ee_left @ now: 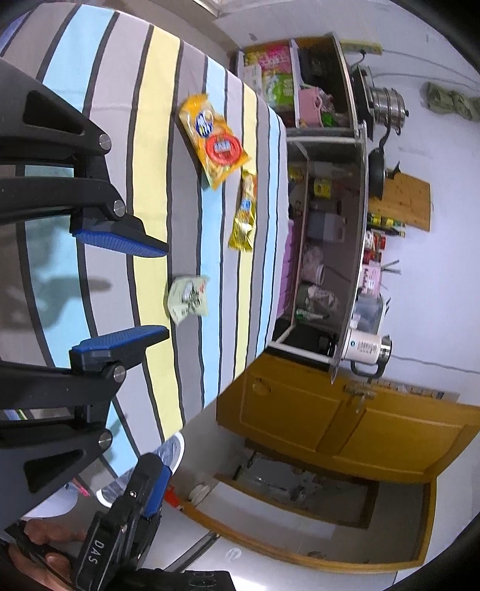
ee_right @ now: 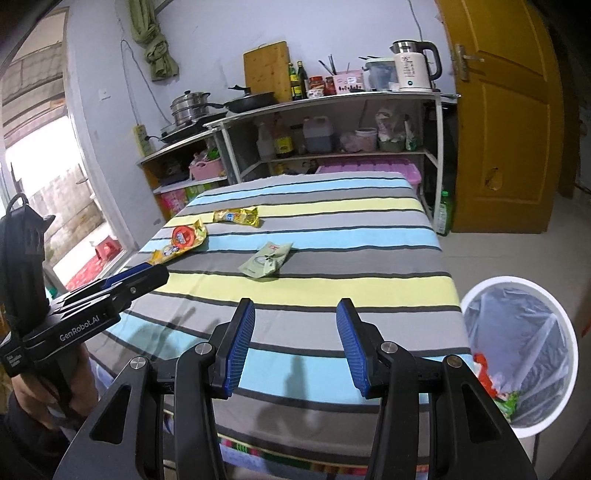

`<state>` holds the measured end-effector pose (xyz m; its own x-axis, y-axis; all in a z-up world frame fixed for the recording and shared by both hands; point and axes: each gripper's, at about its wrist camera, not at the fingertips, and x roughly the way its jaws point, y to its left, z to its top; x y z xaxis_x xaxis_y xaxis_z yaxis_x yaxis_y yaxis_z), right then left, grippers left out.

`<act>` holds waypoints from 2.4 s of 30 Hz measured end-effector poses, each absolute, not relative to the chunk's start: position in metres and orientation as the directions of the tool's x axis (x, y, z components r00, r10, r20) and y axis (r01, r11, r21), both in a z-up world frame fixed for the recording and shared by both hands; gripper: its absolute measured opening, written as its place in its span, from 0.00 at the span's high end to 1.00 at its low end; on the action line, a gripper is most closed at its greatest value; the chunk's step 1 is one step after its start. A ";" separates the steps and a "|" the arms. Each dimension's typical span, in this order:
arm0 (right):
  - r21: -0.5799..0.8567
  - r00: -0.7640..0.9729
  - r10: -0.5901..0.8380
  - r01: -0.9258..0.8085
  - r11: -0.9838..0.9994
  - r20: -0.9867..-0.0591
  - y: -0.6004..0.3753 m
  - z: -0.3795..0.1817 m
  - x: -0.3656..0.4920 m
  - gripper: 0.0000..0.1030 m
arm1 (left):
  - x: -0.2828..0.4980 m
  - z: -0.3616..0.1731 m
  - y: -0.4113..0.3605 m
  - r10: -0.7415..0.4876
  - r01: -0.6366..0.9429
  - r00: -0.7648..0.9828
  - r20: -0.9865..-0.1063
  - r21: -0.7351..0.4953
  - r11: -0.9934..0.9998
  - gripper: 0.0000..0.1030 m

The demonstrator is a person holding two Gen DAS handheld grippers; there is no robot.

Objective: Collect trash
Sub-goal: 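Move both tools back over the table toward the remaining wrappers, then grasp the clear red-lidded cup with the left gripper while the right grasps the green packet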

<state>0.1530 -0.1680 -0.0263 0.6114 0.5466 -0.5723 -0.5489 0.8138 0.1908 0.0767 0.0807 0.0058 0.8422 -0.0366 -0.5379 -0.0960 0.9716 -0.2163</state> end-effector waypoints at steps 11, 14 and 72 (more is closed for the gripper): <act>0.191 0.583 0.558 -0.571 0.798 -0.590 -0.146 -0.030 0.166 0.54 | 0.078 -0.003 0.125 0.049 -0.197 0.835 -0.548 -0.214 0.957 0.63; 0.190 0.575 0.561 -0.578 0.794 -0.595 -0.139 -0.031 0.171 0.54 | 0.080 -0.006 0.141 0.077 -0.231 0.829 -0.554 -0.214 0.949 0.62; 0.275 0.439 0.565 -0.564 0.779 -0.699 -0.056 -0.085 0.267 0.77 | 0.200 -0.035 0.226 0.171 -0.418 0.734 -0.657 -0.239 0.876 0.58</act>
<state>0.2671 -0.0556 -0.0854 0.4393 0.5647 -0.6987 -0.5641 0.7787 0.2747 0.1996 0.2256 -0.0354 0.7341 0.1714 -0.6571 -0.4182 0.8765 -0.2385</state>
